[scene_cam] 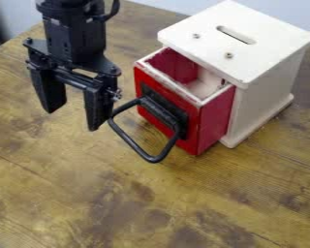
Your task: Close the drawer
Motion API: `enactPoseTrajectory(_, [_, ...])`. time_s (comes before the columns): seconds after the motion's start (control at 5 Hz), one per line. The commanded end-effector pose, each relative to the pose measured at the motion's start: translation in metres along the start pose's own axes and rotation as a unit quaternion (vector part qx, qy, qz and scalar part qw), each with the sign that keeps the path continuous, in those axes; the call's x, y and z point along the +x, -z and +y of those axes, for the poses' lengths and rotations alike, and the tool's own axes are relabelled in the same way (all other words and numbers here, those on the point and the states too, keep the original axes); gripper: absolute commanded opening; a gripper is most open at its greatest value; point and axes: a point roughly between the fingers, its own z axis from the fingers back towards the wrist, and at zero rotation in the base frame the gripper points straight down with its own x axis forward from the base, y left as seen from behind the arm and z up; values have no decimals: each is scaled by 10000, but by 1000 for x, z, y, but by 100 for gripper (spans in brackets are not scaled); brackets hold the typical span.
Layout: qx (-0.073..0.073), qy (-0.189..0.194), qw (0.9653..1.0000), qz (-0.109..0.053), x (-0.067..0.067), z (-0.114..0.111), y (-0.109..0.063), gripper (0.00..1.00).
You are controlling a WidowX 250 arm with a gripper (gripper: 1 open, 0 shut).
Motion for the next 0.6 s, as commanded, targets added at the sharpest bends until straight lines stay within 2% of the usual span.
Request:
enactPoseTrajectory(0.0, [38, -62, 9965, -828, -4, 2, 6, 100])
enactPoseTrajectory(0.2, [40, -45, 9903, -1386, 17, 6, 1, 100])
enactPoseTrajectory(0.4, [0, 313, 9917, -1250, 14, 7, 4, 100])
